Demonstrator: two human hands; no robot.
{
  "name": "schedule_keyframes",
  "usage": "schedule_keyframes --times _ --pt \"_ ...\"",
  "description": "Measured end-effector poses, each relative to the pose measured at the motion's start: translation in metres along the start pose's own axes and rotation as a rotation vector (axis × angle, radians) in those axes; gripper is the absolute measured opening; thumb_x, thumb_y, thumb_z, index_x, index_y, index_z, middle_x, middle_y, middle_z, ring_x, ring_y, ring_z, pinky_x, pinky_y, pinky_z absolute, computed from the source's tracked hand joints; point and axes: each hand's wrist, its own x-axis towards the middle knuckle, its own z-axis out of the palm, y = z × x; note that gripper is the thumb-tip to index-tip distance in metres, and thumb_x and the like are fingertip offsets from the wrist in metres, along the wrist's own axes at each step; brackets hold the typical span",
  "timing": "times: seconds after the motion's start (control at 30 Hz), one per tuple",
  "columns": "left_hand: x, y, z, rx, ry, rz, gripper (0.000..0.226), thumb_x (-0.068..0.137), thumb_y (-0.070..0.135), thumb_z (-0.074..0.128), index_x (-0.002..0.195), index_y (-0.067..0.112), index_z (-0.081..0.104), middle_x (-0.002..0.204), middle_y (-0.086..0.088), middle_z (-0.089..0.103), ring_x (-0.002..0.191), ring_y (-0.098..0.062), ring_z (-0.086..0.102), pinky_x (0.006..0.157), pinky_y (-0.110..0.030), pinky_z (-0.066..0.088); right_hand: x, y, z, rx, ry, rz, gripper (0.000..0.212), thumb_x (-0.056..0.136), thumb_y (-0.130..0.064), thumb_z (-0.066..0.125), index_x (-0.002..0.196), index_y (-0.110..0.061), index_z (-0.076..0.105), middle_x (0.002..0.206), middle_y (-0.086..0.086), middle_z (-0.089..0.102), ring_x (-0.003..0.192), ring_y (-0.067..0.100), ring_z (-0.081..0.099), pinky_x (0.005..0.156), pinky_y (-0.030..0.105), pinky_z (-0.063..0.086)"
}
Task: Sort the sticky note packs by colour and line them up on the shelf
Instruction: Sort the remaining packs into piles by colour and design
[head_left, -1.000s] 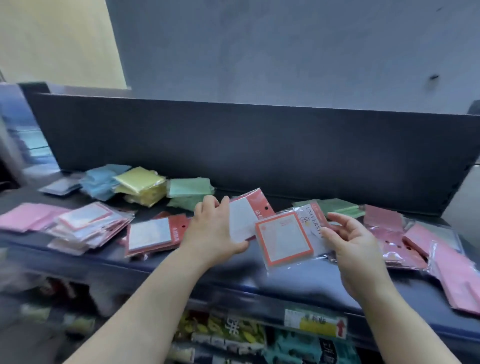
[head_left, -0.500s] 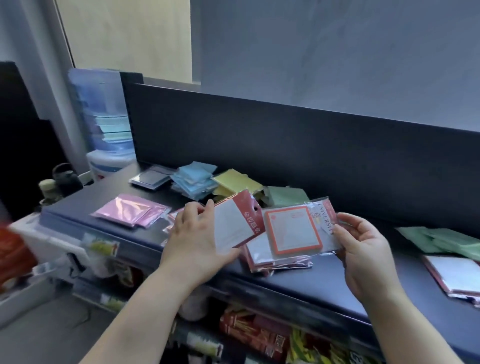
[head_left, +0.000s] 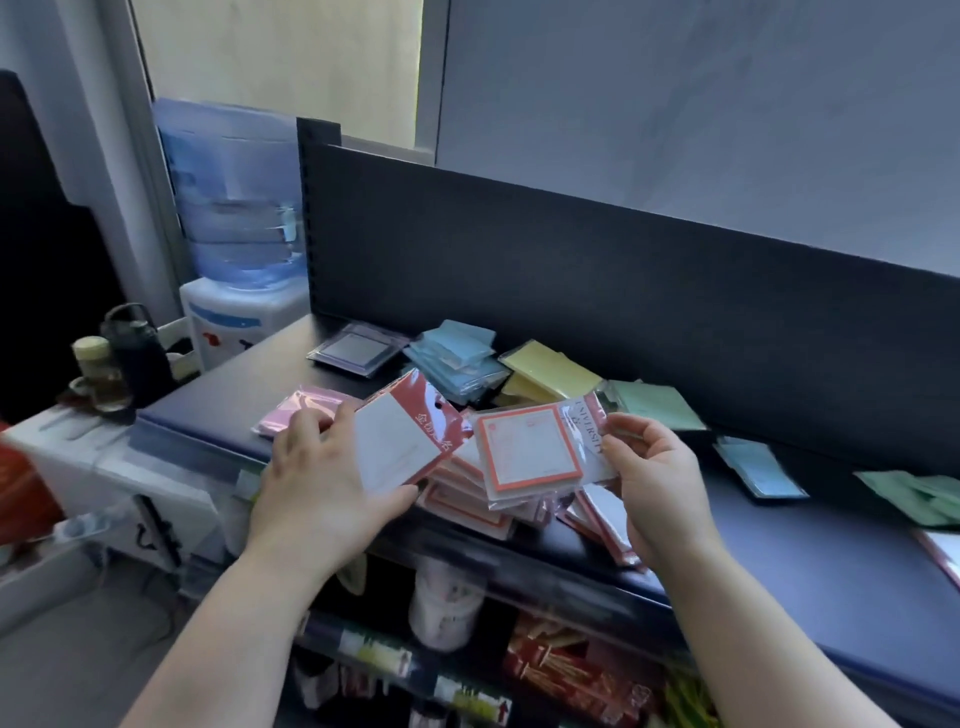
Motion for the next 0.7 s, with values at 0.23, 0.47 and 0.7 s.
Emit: schedule_keyframes --times 0.23,0.47,0.7 --pt "0.004 -0.024 -0.006 0.033 0.078 -0.095 0.103 0.062 0.060 0.075 0.144 0.019 0.028 0.129 -0.010 0.034 0.121 -0.034 0.035 0.102 -0.044 0.035 0.015 0.016 0.027 -0.185 0.019 0.013 0.015 0.090 -0.008 0.059 0.093 -0.021 0.065 0.092 0.004 0.073 0.088 0.026 0.070 0.085 0.050 0.055" --pt "0.009 0.004 0.001 -0.002 0.039 0.005 0.107 0.063 0.068 0.071 0.145 0.019 0.025 0.132 -0.009 0.032 0.125 -0.031 0.034 0.103 -0.044 0.036 0.014 0.009 0.009 -0.466 0.011 -0.062 0.017 0.092 -0.011 0.056 0.106 -0.018 0.064 0.097 -0.006 0.069 0.093 0.014 0.065 0.084 0.031 0.052" --pt "-0.005 0.079 0.025 -0.058 -0.067 0.331 0.102 0.068 0.067 0.068 0.147 0.025 0.018 0.128 -0.001 0.028 0.122 -0.022 0.033 0.102 -0.034 0.032 -0.002 -0.001 -0.053 -0.495 0.147 -0.109 0.023 0.093 -0.005 0.051 0.102 -0.021 0.066 0.099 -0.011 0.068 0.095 0.007 0.064 0.082 0.019 0.047"
